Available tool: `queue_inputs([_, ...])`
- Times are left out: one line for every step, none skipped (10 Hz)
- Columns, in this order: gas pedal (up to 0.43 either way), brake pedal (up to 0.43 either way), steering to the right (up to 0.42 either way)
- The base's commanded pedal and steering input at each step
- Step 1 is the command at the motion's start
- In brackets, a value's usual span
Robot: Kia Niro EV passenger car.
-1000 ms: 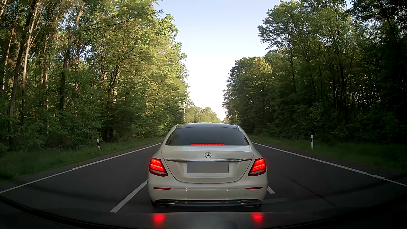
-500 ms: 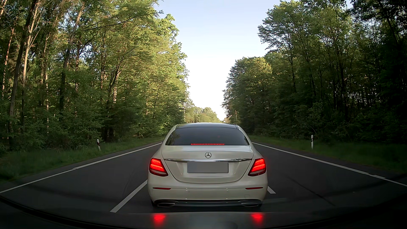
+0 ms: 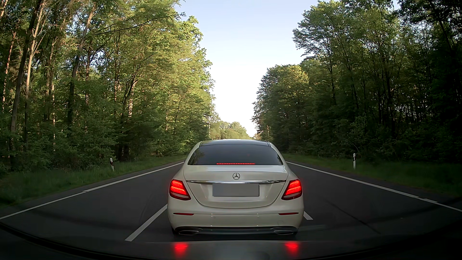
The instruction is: Follow the waypoints while adhering to traffic rules and regulations
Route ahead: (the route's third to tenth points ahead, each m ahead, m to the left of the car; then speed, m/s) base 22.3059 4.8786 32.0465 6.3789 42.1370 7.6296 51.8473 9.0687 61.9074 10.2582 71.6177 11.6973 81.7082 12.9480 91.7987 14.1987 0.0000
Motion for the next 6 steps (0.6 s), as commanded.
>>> queue_inputs([0.000,0.396,-0.002])
queue_inputs([0.000,0.396,-0.002])
queue_inputs([0.000,0.396,-0.002])
queue_inputs([0.000,0.396,-0.002])
queue_inputs([0.000,0.396,-0.002])
queue_inputs([0.000,0.396,-0.002])
